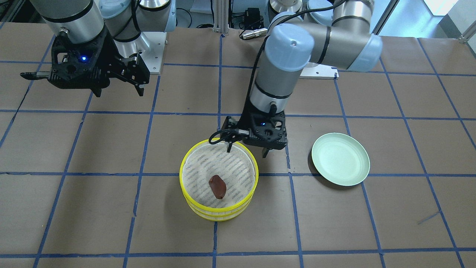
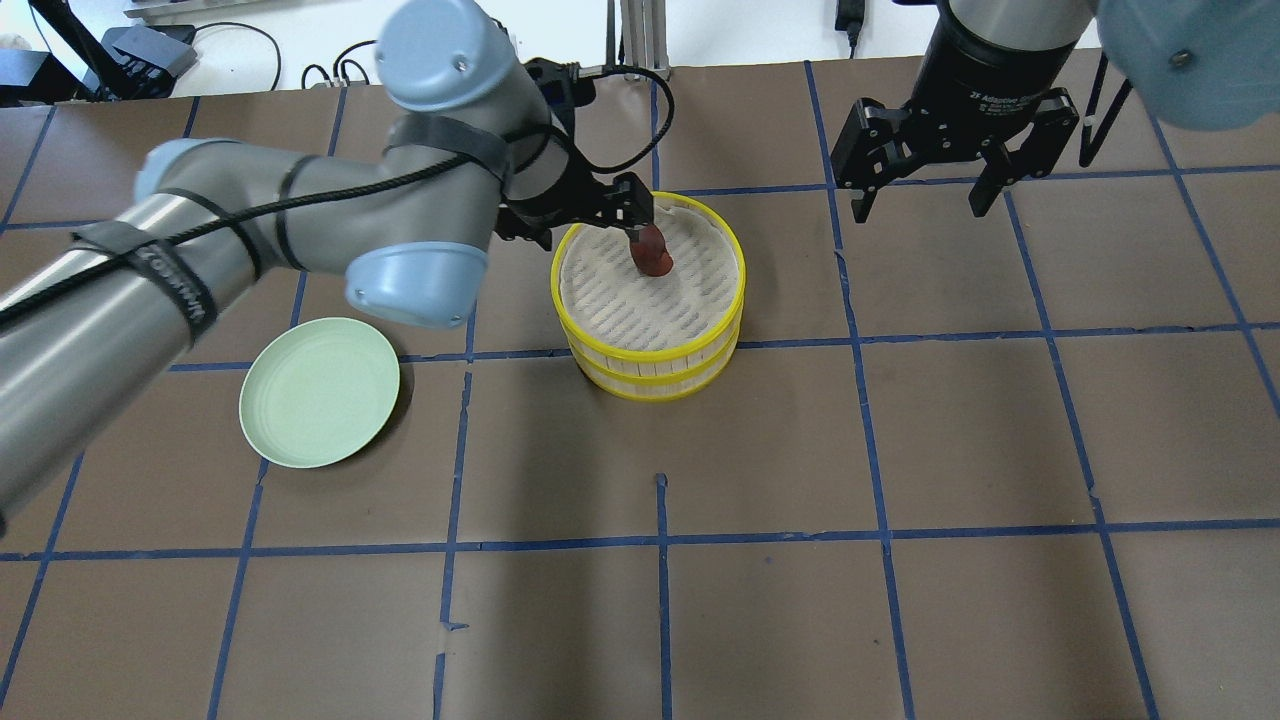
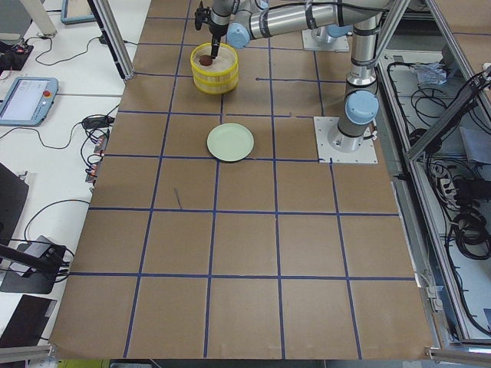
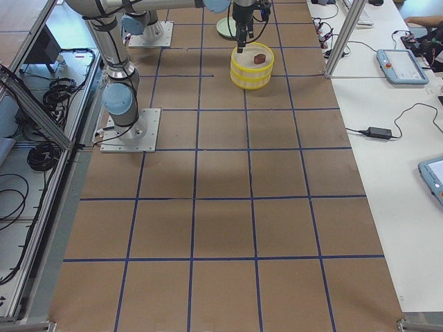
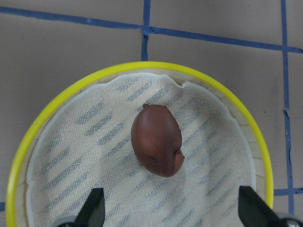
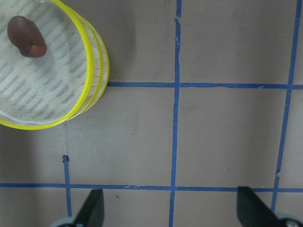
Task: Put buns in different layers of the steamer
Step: 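Release the brown bun in the top tier with the left gripper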
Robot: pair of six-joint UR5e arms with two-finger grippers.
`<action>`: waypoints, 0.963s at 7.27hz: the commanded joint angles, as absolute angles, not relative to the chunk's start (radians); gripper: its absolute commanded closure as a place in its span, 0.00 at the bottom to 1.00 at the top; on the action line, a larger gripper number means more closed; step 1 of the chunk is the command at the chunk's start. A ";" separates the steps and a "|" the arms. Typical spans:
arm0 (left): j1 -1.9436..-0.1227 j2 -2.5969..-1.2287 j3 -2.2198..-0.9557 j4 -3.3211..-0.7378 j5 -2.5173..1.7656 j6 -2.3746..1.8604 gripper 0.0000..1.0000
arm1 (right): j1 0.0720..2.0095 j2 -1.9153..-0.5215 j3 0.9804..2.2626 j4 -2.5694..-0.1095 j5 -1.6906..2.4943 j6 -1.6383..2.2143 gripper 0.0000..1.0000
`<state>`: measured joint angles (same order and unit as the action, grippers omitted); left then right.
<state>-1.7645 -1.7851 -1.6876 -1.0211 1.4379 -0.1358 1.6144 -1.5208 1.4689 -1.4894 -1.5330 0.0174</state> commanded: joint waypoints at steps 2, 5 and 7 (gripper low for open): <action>-1.594 -1.640 -1.695 -1.320 1.545 0.094 0.00 | 1.614 -1.522 1.470 -1.489 -1.531 0.018 0.00; -1.595 -1.594 -1.713 -1.367 1.617 0.094 0.00 | 1.612 -1.531 1.477 -1.468 -1.535 0.020 0.00; -1.594 -1.568 -1.713 -1.423 1.617 0.095 0.00 | 1.615 -1.532 1.479 -1.471 -1.536 0.020 0.00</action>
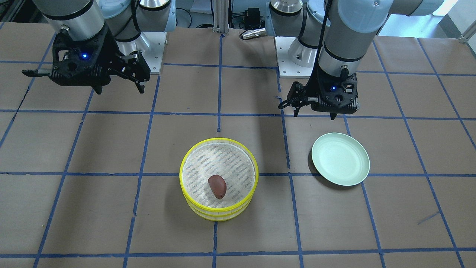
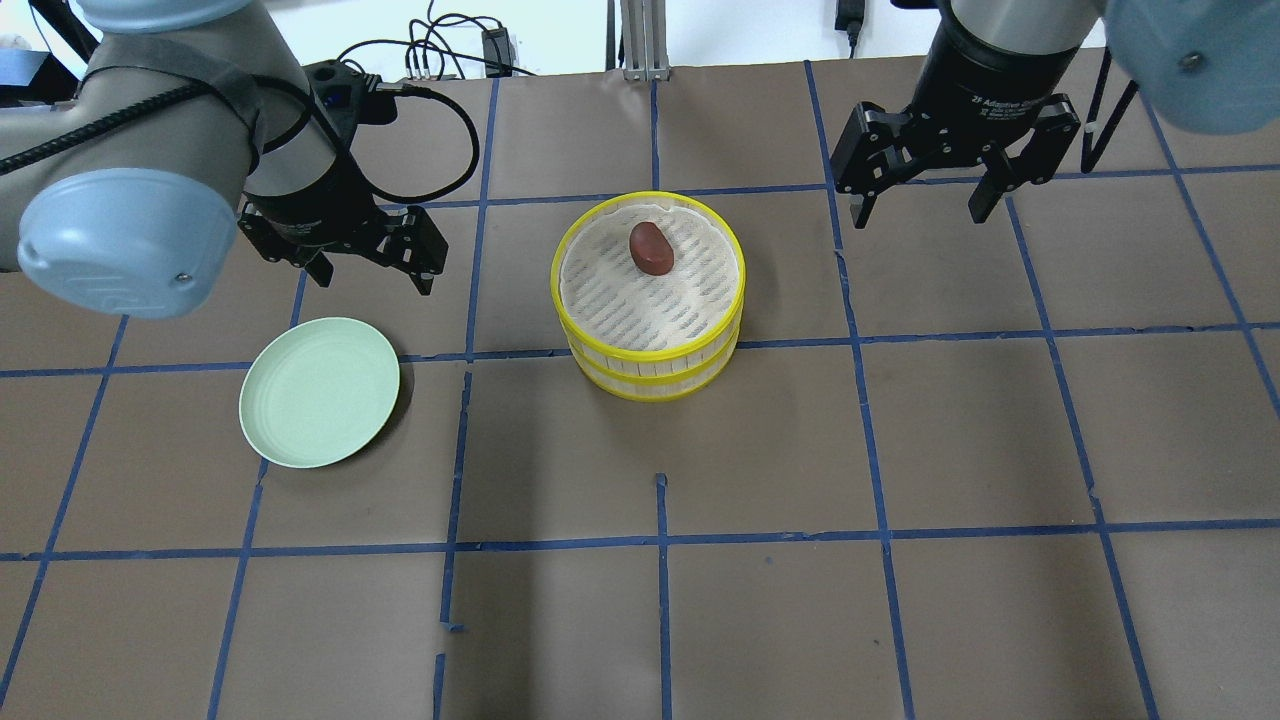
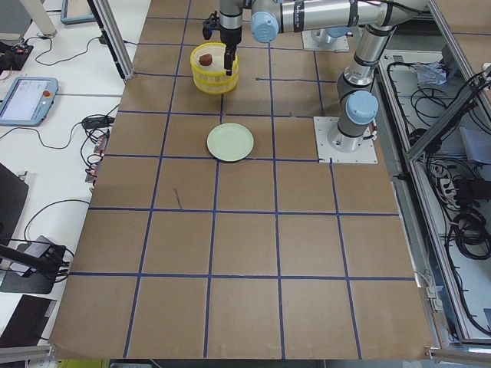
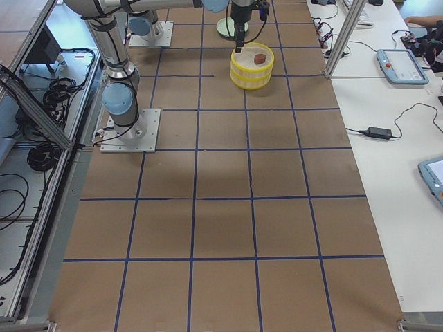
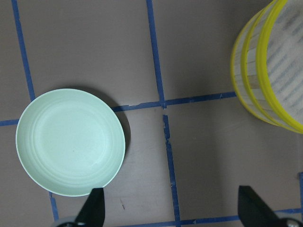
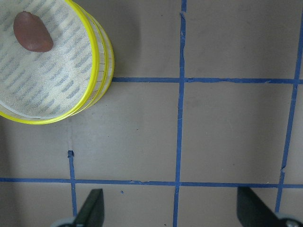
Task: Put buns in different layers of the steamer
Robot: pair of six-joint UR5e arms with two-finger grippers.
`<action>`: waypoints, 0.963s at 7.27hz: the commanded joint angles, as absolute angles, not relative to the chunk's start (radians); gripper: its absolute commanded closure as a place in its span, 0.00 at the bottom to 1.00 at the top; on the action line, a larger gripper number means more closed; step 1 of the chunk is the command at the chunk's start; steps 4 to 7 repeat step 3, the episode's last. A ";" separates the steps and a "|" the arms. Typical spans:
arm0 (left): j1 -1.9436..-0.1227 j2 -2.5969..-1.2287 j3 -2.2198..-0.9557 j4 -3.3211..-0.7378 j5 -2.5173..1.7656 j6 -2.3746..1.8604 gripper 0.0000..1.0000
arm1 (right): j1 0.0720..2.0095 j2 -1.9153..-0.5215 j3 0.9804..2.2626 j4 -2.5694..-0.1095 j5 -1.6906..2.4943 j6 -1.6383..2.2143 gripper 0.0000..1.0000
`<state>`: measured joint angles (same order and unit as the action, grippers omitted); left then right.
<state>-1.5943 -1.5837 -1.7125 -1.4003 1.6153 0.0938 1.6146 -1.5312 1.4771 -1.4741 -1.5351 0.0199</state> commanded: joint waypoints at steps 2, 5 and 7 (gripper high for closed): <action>-1.594 -1.530 -1.695 -1.433 1.615 0.094 0.00 | 1.615 -1.532 1.479 -1.477 -1.534 0.020 0.00; -1.594 -1.514 -1.704 -1.442 1.612 0.095 0.00 | 1.615 -1.532 1.480 -1.476 -1.535 0.020 0.00; -1.594 -1.514 -1.704 -1.442 1.612 0.095 0.00 | 1.615 -1.532 1.480 -1.476 -1.535 0.020 0.00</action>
